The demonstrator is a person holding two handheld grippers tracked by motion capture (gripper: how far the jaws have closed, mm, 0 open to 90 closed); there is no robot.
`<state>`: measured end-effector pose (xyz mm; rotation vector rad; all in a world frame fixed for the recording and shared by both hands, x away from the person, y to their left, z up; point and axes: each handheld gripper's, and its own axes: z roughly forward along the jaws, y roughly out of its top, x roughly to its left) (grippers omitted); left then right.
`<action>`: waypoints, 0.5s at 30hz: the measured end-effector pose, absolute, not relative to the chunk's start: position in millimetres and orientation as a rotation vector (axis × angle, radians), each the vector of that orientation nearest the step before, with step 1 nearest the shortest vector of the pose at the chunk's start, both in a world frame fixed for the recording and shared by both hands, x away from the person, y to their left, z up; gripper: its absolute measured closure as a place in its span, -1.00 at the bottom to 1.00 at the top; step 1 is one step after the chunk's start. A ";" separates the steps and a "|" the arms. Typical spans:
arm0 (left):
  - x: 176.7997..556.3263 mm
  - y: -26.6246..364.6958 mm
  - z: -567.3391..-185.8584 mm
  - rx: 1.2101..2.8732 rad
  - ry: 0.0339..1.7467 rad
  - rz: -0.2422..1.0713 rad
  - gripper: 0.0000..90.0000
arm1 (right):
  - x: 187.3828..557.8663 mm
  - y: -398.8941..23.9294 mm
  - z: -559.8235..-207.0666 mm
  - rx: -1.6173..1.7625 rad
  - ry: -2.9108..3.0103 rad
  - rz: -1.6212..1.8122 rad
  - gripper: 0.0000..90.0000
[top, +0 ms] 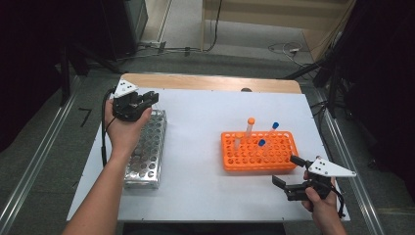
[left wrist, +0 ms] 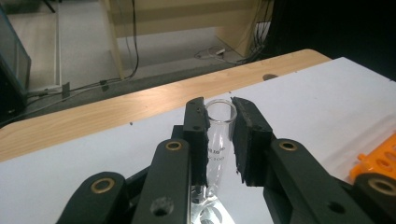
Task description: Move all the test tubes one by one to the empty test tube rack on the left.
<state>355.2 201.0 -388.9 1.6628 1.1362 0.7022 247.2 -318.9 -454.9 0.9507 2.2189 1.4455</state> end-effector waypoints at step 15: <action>372.1 193.9 -408.4 1.778 1.185 0.712 0.70 | 247.7 -317.1 -455.6 0.943 2.224 1.441 -1.00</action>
